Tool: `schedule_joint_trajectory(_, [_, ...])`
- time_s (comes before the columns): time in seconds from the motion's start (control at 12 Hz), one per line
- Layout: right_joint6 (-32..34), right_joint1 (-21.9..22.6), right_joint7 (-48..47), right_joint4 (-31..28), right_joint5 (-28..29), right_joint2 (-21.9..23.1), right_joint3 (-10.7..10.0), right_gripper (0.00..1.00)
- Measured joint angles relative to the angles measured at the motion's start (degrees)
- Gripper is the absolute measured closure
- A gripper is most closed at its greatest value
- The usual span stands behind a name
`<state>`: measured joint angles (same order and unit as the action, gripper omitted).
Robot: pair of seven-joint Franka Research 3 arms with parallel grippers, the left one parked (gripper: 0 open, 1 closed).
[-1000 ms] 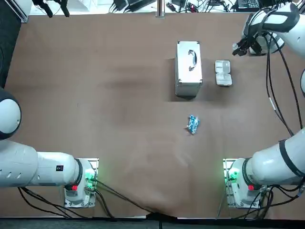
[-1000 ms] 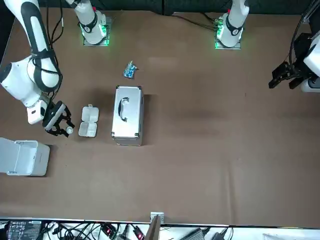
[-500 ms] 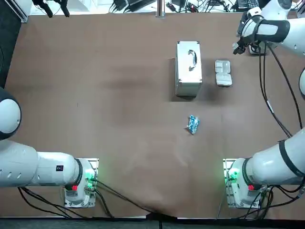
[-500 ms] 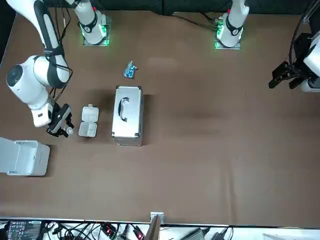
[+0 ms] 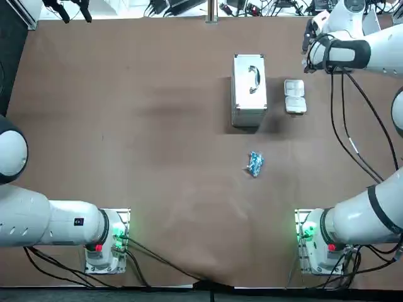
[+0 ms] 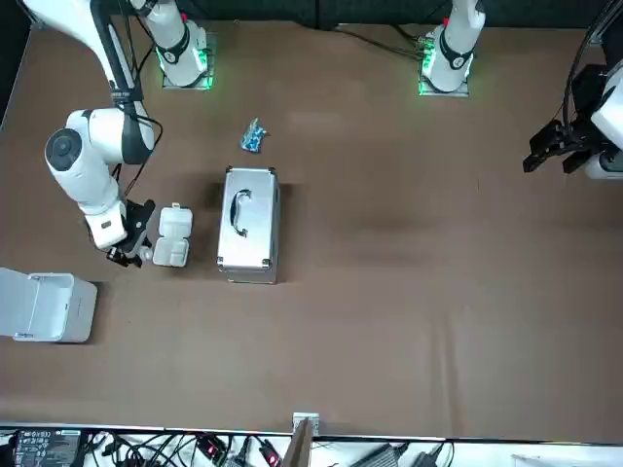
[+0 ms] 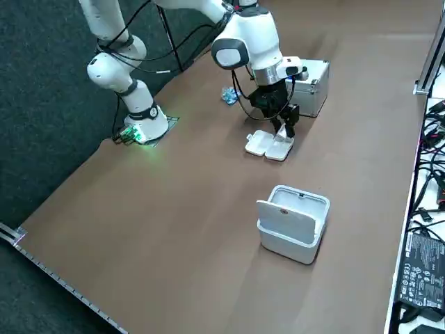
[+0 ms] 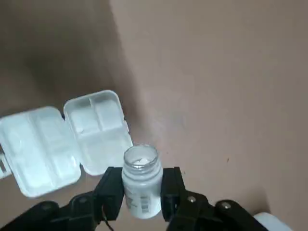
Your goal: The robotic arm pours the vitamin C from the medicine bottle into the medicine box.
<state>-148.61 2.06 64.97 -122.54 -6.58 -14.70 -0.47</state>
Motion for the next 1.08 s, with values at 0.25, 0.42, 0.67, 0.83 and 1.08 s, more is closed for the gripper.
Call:
schedule_joint_trajectory(0.25, [0.19,0.06,-0.18,0.0,-5.65,-0.09,0.03,0.57])
schedule_joint_trajectory(0.42, [1.03,0.24,-0.18,-0.06,-9.43,-0.26,0.03,0.57])
schedule_joint_trajectory(0.67, [1.86,0.41,-0.21,-0.09,-15.58,-0.87,0.04,0.57])
schedule_joint_trajectory(0.83, [2.06,0.42,-0.22,-0.61,-17.66,-1.06,0.03,0.57])
schedule_joint_trajectory(1.08, [2.07,0.61,-0.22,-1.22,-19.84,-1.37,0.07,0.57])
